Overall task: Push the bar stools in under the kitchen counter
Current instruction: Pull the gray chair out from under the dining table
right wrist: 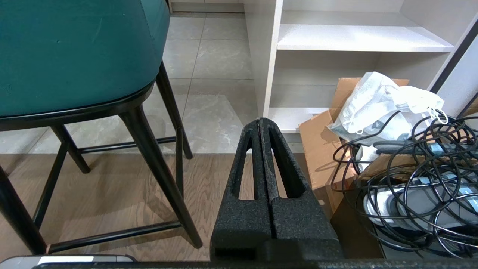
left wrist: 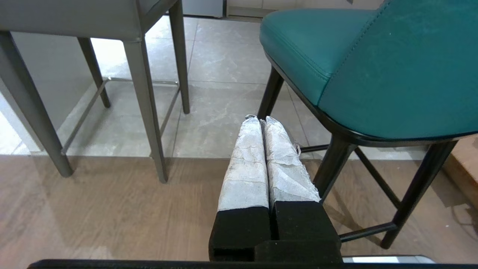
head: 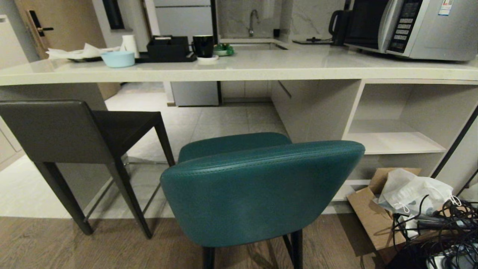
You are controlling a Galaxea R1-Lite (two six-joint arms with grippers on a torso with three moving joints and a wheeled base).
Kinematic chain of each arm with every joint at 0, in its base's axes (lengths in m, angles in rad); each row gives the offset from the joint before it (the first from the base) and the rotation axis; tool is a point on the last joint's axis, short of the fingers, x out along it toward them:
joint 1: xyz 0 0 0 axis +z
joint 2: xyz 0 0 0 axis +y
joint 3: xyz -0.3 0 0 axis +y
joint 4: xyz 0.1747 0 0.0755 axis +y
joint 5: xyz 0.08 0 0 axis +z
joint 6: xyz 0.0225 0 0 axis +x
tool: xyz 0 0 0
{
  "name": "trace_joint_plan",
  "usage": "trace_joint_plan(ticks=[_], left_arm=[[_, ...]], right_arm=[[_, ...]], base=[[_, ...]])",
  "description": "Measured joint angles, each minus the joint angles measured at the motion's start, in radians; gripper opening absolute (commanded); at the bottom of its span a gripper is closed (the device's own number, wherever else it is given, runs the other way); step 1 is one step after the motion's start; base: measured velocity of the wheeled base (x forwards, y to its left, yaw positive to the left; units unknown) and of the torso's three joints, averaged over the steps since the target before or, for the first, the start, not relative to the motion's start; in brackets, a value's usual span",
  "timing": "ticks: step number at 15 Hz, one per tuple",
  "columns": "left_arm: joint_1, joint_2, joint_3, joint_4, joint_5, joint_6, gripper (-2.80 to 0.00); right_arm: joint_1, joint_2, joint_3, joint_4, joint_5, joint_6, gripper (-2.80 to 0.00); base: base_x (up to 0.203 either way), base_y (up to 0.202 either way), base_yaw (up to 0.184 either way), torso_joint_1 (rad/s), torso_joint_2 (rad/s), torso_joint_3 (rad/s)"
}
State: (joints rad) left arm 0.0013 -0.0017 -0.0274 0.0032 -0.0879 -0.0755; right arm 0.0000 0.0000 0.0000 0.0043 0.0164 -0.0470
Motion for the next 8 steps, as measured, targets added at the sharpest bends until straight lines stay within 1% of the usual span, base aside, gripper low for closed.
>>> trace_joint_plan(ticks=[3, 8], left_arm=[[0.0, 0.0, -0.001, 0.0, -0.001, 0.024, -2.8], [0.0, 0.0, -0.002, 0.0, 0.001, 0.018, -2.8]], right_arm=[[0.0, 0.0, 0.0, 0.0, 0.0, 0.0, -2.8], [0.0, 0.0, 0.0, 0.0, 0.0, 0.0, -2.8]], base=[[0.0, 0.0, 0.0, 0.0, 0.0, 0.0], [0.0, 0.0, 0.0, 0.0, 0.0, 0.0]])
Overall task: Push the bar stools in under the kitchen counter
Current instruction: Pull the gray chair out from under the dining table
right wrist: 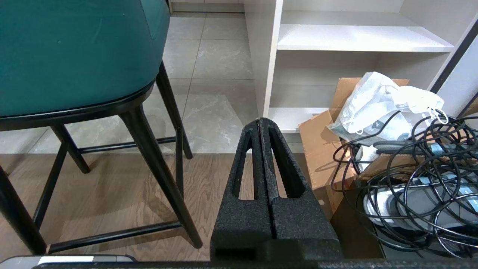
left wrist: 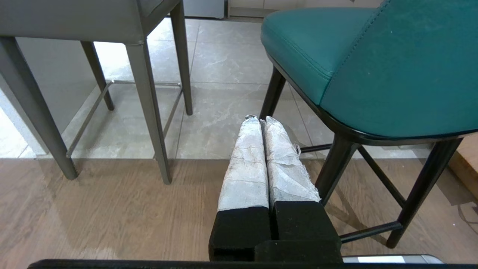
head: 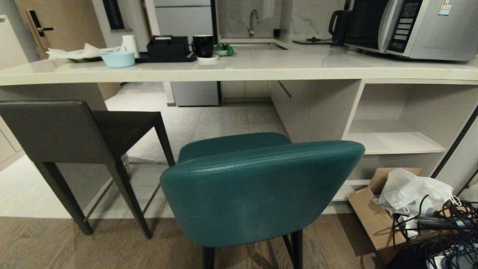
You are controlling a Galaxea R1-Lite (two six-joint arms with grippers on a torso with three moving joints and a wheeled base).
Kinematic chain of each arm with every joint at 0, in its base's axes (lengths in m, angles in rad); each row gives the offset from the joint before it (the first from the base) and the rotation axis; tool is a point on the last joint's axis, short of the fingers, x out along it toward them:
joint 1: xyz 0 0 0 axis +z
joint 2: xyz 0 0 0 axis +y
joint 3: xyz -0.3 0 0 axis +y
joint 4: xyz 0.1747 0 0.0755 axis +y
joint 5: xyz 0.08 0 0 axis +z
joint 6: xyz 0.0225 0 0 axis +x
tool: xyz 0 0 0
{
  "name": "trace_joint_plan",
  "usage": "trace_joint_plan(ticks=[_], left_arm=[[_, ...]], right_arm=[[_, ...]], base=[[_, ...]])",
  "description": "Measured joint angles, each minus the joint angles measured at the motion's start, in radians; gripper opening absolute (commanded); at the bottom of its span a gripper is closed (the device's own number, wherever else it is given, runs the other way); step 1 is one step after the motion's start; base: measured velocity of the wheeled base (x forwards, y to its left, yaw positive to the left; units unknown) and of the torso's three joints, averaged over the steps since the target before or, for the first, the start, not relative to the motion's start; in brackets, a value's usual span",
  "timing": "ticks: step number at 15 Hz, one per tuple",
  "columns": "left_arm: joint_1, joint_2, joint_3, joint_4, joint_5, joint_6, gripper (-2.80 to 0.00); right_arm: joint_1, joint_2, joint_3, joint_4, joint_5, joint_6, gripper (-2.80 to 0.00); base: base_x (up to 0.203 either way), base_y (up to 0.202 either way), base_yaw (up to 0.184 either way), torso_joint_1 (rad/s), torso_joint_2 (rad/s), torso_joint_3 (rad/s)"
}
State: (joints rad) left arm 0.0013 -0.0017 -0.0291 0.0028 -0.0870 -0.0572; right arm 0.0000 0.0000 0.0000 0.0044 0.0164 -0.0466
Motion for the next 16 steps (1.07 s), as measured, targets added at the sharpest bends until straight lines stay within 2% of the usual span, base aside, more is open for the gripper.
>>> trace_joint_plan(ticks=[5, 16], left_arm=[[0.0, 0.0, 0.0, 0.0, 0.001, -0.021, -2.8], [0.0, 0.0, -0.004, 0.02, -0.001, -0.01, -2.8]], right_arm=[[0.0, 0.0, 0.0, 0.0, 0.0, 0.0, -2.8], [0.0, 0.0, 0.0, 0.0, 0.0, 0.0, -2.8]], base=[[0.0, 0.0, 0.0, 0.0, 0.0, 0.0], [0.0, 0.0, 0.0, 0.0, 0.0, 0.0]])
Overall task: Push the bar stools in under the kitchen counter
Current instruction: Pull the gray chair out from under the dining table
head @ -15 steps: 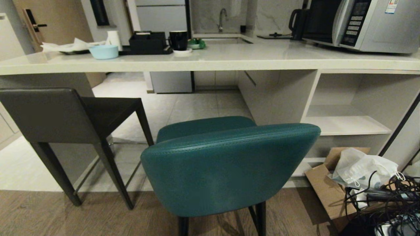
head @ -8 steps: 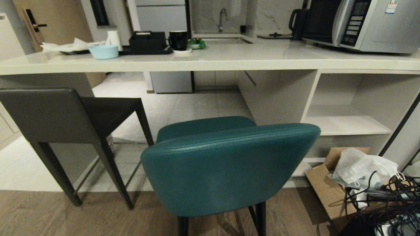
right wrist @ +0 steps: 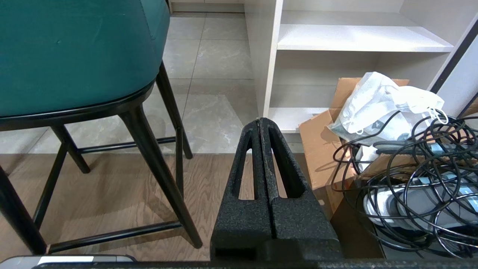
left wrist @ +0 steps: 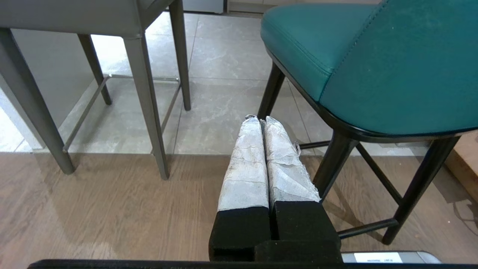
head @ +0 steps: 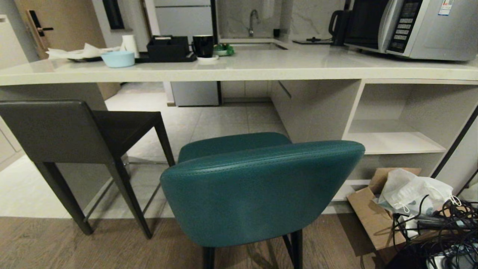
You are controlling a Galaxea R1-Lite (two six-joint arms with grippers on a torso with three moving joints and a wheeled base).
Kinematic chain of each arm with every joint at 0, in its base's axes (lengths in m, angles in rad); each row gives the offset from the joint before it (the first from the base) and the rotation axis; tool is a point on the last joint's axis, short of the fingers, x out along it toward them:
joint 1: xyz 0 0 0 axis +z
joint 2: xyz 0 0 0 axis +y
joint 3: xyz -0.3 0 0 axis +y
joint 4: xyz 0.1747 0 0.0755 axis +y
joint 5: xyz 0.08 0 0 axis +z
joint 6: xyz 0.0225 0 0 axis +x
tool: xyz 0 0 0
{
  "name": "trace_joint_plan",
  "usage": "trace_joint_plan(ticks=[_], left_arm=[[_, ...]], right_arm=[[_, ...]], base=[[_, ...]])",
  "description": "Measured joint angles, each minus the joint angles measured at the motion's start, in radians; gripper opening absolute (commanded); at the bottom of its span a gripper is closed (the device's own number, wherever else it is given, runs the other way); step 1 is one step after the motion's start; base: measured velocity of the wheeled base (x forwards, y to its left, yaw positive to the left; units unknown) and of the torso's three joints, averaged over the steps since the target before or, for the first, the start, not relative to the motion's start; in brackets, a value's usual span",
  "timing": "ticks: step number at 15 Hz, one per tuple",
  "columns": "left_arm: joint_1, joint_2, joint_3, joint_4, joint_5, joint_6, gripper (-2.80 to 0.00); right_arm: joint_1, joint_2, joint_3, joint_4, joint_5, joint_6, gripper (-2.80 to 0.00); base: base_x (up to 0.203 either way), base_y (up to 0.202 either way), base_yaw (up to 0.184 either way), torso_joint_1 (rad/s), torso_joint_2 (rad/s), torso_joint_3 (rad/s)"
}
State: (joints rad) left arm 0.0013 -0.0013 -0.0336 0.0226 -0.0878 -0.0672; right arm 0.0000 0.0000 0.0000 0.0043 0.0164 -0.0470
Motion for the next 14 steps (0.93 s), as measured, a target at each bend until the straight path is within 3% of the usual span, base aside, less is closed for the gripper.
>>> trace_joint_plan(ticks=[7, 10, 14], left_arm=[[0.0, 0.0, 0.001, -0.004, 0.001, 0.003, -2.8], [0.0, 0.0, 0.003, -0.011, 0.001, 0.052, -2.8], [0.0, 0.0, 0.015, -0.043, 0.001, 0.069, -2.8]], right_arm=[[0.0, 0.0, 0.0, 0.0, 0.0, 0.0, -2.8], [0.0, 0.0, 0.0, 0.0, 0.0, 0.0, -2.8], [0.0, 0.0, 0.0, 0.0, 0.0, 0.0, -2.8]], base=[[0.0, 0.0, 0.0, 0.0, 0.0, 0.0], [0.0, 0.0, 0.0, 0.0, 0.0, 0.0], [0.0, 0.0, 0.0, 0.0, 0.0, 0.0]])
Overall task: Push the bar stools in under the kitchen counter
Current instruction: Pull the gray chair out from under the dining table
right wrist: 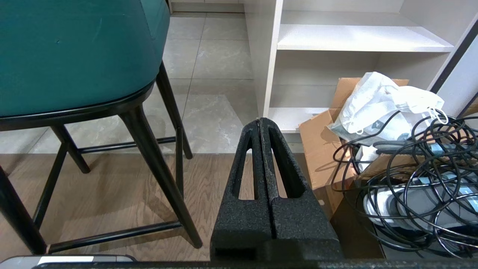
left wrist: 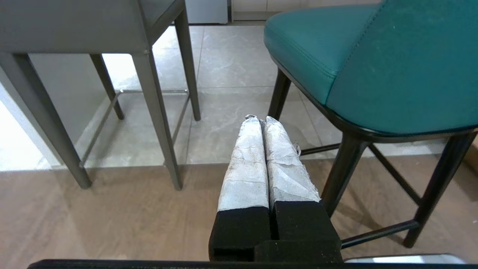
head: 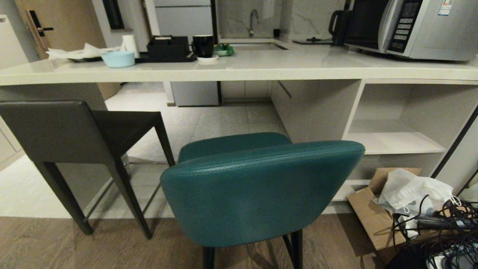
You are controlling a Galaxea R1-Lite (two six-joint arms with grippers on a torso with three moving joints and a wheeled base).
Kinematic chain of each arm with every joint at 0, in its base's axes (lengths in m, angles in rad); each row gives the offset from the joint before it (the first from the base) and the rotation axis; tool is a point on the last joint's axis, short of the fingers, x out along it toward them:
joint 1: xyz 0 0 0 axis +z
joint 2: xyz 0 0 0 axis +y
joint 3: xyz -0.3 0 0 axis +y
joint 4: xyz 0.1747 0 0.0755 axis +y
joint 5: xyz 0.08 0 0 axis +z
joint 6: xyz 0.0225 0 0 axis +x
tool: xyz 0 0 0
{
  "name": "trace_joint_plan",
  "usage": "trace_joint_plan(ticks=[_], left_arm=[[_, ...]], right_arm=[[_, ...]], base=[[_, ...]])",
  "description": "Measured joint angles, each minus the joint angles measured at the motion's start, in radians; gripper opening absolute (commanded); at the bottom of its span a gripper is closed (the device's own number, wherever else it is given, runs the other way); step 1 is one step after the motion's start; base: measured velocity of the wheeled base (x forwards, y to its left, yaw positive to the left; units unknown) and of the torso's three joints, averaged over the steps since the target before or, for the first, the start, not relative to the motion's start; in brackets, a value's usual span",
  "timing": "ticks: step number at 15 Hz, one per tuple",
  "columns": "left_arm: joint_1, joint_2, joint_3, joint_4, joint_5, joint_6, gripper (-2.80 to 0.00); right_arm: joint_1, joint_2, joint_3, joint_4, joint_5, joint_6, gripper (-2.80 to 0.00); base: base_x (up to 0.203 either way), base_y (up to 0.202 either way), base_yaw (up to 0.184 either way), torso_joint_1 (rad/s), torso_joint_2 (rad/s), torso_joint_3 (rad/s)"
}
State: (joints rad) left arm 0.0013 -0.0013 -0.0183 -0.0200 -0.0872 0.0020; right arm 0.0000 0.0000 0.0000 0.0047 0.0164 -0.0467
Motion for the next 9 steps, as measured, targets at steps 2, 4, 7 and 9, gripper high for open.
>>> trace_joint_plan(ticks=[2, 4, 7, 9], left_arm=[[0.0, 0.0, 0.0, -0.003, -0.006, 0.028, -2.8], [0.0, 0.0, 0.005, -0.027, -0.005, 0.057, -2.8], [-0.001, 0.0, 0.011, -0.036, 0.002, 0.042, -2.8], [0.0, 0.0, 0.012, -0.036, 0.002, 0.02, -2.8]], right_arm=[[0.0, 0.0, 0.0, 0.0, 0.0, 0.0, -2.8], [0.0, 0.0, 0.0, 0.0, 0.0, 0.0, -2.8], [0.0, 0.0, 0.0, 0.001, -0.013, 0.016, -2.8], [-0.001, 0.0, 0.0, -0.001, -0.019, 0.037, -2.8]], base=[[0.0, 0.0, 0.0, 0.0, 0.0, 0.0], [0.0, 0.0, 0.0, 0.0, 0.0, 0.0], [0.0, 0.0, 0.0, 0.0, 0.0, 0.0], [0.0, 0.0, 0.0, 0.0, 0.0, 0.0]])
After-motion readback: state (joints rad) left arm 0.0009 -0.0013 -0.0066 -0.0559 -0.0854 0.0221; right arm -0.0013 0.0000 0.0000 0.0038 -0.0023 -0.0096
